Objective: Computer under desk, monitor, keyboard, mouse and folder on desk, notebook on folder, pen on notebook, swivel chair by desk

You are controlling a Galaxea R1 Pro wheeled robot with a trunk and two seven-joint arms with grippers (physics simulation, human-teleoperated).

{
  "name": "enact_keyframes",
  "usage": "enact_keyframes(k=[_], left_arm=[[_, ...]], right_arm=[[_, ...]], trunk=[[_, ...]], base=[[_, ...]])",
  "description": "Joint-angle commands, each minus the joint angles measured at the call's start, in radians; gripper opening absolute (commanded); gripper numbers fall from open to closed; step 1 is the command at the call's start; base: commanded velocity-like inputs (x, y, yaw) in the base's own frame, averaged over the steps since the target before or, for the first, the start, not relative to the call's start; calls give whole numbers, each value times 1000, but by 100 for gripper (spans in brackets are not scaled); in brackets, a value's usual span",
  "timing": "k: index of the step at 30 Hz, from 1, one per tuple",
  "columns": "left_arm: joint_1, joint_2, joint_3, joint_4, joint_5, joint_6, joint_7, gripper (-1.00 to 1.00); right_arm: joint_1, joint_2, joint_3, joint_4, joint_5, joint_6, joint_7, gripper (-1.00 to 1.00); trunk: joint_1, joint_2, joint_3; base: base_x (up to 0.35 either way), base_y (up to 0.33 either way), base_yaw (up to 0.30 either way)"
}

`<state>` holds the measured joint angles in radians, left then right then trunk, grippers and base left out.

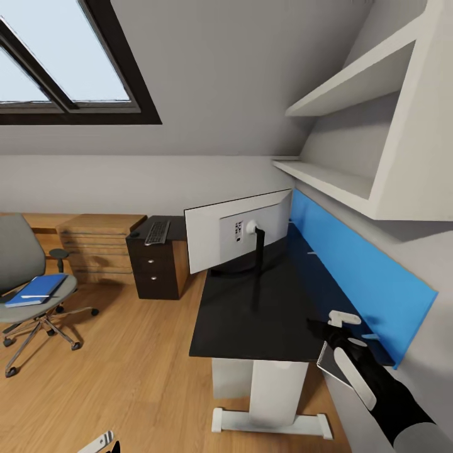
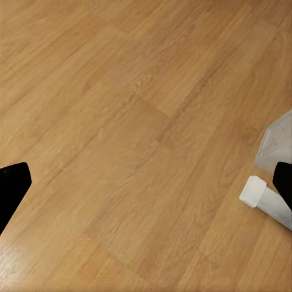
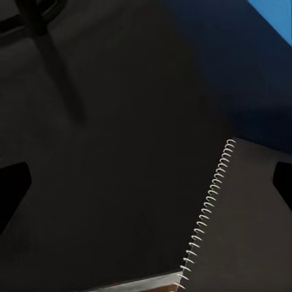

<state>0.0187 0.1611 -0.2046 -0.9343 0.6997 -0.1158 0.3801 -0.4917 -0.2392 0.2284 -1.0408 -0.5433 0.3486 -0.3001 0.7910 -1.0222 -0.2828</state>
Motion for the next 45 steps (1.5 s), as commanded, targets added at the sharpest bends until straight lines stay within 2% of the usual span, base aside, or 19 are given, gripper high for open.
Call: enact_keyframes(k=[1,7,18,30,34,43,45], left_arm=[[0,2,-6,-1,11,-7,6,100],[0,2,-6,-1,10,-7,6,100],[0,2,-6,0,11,-7,5,100],[0,2,-6,4,11,-7,4,100],[0,2,-2,3,14,-6,7,100],[0,0,0,-6,15,-7,10,100],[0,0,0,-6,15,-7,10,100]], right_arm=[[-1,-1,4,-5,-10,2,-10,100],[-1,-1,4,-18,-10,1,-10,100],[-1,0,5,-18,-10,0,-10,100],[-1,0,5,-21,-12,0,-9,100],[-1,-2,0,-20,-32,-1,-8,100],[-1,-2,0,-19,-34,-1,-8,100],[-1,-2,-1,-18,-34,-2,-8,100]], trunk=[[0,-1,-1],[0,-1,-1],[0,-1,1],[0,-1,2],[0,-1,2],[0,-1,2],[8,-15,-5]], base=[[0,0,0],[0,0,0],[-311,0,-209],[-319,0,-35],[-9,0,0],[-1,0,0],[0,0,0]])
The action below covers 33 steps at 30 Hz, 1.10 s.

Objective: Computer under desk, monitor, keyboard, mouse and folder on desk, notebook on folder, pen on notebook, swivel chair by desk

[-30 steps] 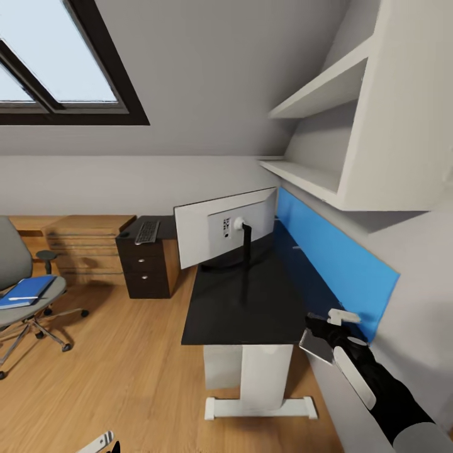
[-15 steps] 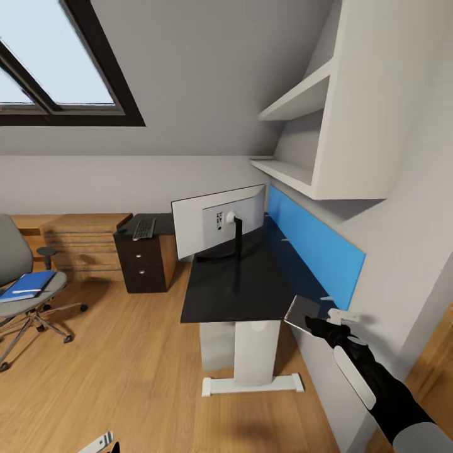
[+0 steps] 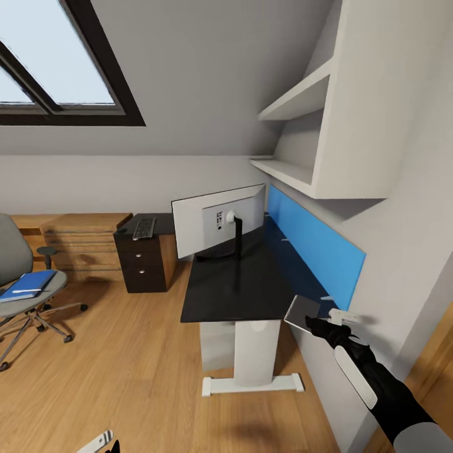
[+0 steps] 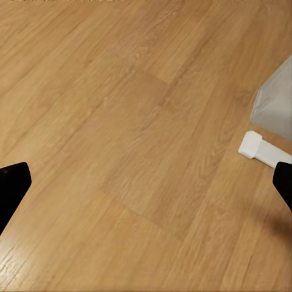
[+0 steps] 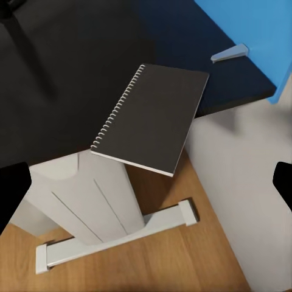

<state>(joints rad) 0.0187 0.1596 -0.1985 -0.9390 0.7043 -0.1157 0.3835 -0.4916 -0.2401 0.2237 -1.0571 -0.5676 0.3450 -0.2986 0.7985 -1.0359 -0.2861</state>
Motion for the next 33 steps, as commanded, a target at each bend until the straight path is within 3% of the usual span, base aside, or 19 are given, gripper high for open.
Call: enact_keyframes(k=[1,13,18,22,23,26,27,31,32,33], left_arm=[[0,2,-6,-2,10,-7,7,100],[0,2,-6,-2,11,-7,7,100],[0,2,-6,-3,11,-7,7,100],[0,2,-6,-3,10,-7,7,100],[0,2,-7,-2,9,-7,7,100],[0,1,-9,-2,6,-7,6,100],[0,1,-10,-1,5,-7,6,100],[0,0,-11,0,2,-7,10,100],[0,0,-12,0,2,-7,10,100],[0,0,-13,1,2,-7,11,100]], right_arm=[[-1,-2,4,-1,-9,2,-10,100],[-1,-8,-8,13,-21,-7,-2,100],[-1,-23,-49,59,-96,-7,51,100],[-1,-39,-132,150,-183,-7,208,100],[-1,-44,-181,196,-204,-7,315,100],[-1,-53,-263,282,-221,-4,521,100],[-1,-60,-310,341,-226,4,624,100],[-1,-69,-464,466,-241,67,702,100],[-1,-69,-521,487,-244,87,718,100],[-1,-69,-537,491,-244,90,728,100]], trunk=[[4,-8,-4],[50,-92,-42],[69,-127,-58],[85,-155,-70],[88,-162,-73],[100,-183,-83],[104,-190,-86],[119,-218,-98],[123,-225,-101],[127,-232,-105]], base=[[0,0,0],[0,0,0],[0,0,0],[0,0,0],[0,0,0],[0,0,0],[0,0,0],[0,0,0],[0,0,0],[0,0,0]])
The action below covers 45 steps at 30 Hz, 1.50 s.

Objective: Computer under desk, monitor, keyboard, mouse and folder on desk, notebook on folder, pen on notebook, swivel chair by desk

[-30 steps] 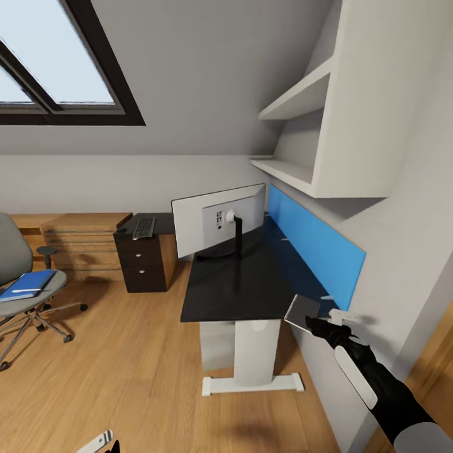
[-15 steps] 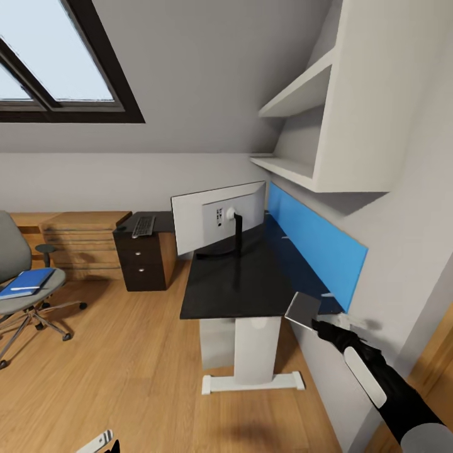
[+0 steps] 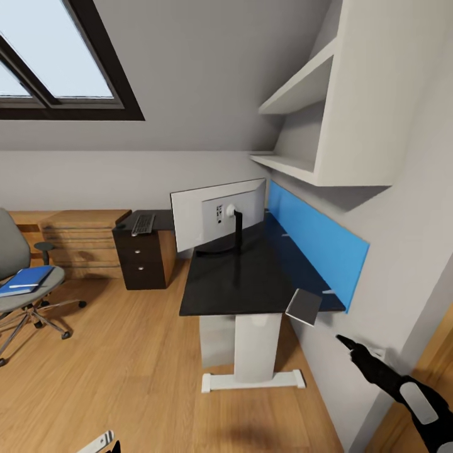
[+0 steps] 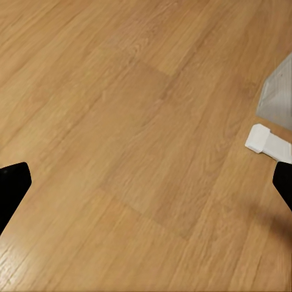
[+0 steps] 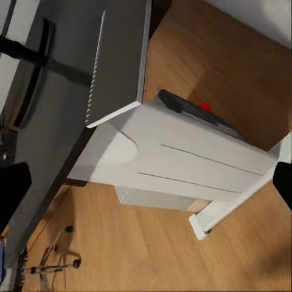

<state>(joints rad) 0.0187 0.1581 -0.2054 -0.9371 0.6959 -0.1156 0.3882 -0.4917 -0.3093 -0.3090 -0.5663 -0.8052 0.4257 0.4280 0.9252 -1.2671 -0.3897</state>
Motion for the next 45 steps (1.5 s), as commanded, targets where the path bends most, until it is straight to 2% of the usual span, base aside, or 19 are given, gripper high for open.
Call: enact_keyframes(k=[1,4,6,14,15,17,19,25,32,37,38,40,43,44,45], left_arm=[[0,2,-6,-1,11,-7,7,100],[0,1,-6,0,11,-7,6,100],[0,1,-6,1,11,-7,6,100],[0,1,-6,1,11,-7,6,100],[0,1,-6,1,12,-7,5,100],[0,1,-6,1,12,-7,5,100],[0,1,-6,1,12,-7,5,100],[0,1,-6,2,13,-7,5,100],[0,1,-6,4,14,-7,5,100],[0,1,-7,4,14,-7,5,100],[0,1,-6,4,14,-7,5,100],[0,1,-6,4,14,-7,6,100],[0,1,-6,4,14,-7,6,100],[0,1,-6,4,14,-7,6,100],[0,1,-6,4,14,-7,5,100]], right_arm=[[-1,1,-11,1,-6,10,6,100],[-1,3,-55,-4,-7,5,35,100],[-1,3,-70,-6,-7,3,46,100],[-1,10,-84,-23,-7,-5,52,100],[-1,27,-85,-56,-6,-43,43,100],[-1,40,-85,-72,-6,-83,16,100],[-1,51,-85,-86,-8,-146,-49,100],[-1,80,-83,-102,-8,-223,-165,100],[-1,96,-82,-127,-9,-235,-192,100],[-1,123,-83,-131,-14,-236,-186,100],[-1,136,-84,-131,-34,-237,-176,100],[-1,145,-85,-131,-63,-237,-166,100],[-1,148,-85,-130,-97,-237,-162,100],[-1,150,-85,-130,-146,-237,-160,100],[-1,150,-85,-130,-147,-236,-160,100]], trunk=[[4,-8,-4],[16,-29,-14],[23,-43,-20],[54,-99,-45],[58,-106,-48],[65,-120,-54],[73,-134,-61],[96,-176,-79],[123,-225,-101],[142,-260,-117],[146,-267,-120],[154,-281,-126],[165,-302,-136],[169,-309,-139],[173,-316,-142]], base=[[0,0,0],[0,0,0],[0,0,0],[0,0,0],[0,0,0],[0,0,0],[0,0,0],[0,0,0],[0,0,0],[0,0,0],[0,0,0],[0,0,0],[0,0,0],[0,0,0],[0,0,0]])
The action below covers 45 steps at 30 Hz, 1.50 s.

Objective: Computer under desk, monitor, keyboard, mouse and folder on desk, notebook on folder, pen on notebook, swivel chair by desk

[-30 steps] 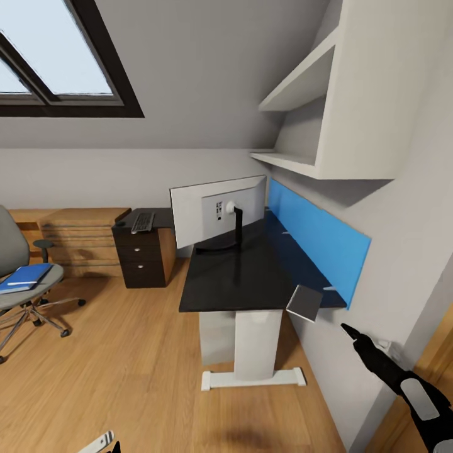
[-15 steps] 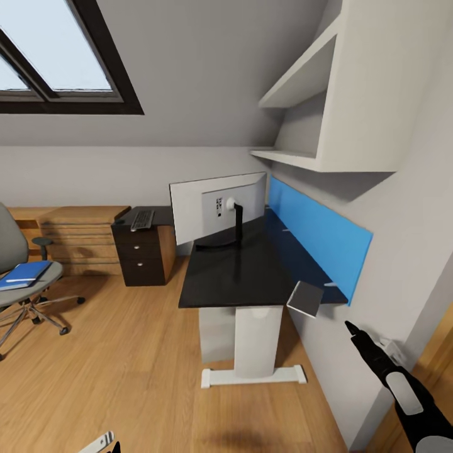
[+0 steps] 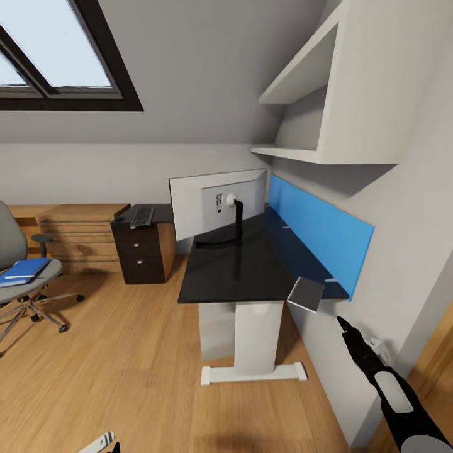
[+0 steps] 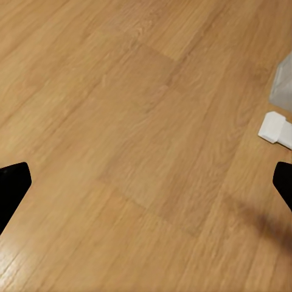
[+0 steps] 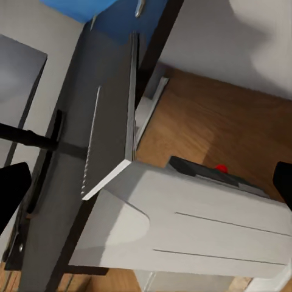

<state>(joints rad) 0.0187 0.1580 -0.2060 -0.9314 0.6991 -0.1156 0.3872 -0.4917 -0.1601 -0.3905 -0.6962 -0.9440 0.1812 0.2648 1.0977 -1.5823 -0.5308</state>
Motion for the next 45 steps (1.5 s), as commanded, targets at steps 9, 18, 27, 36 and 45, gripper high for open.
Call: enact_keyframes(k=[9,18,27,36,45], left_arm=[[0,3,-56,-84,13,12,-3,100],[0,5,4,-517,33,502,12,100],[0,-44,41,-636,33,564,18,100],[0,-46,45,-627,26,562,19,100],[0,-46,44,-624,26,561,20,100]], right_arm=[[-1,2,-4,-1,-16,8,5,100],[-1,2,-5,-2,-33,8,5,100],[-1,2,-5,-1,-39,9,4,100],[-1,12,-4,0,-39,12,4,100],[-1,24,-3,0,-39,12,3,100]], trunk=[[35,-64,-29],[69,-127,-57],[69,-127,-57],[69,-127,-57],[69,-127,-57]], base=[[0,0,0],[0,0,0],[54,0,0],[153,23,0],[125,102,0]])
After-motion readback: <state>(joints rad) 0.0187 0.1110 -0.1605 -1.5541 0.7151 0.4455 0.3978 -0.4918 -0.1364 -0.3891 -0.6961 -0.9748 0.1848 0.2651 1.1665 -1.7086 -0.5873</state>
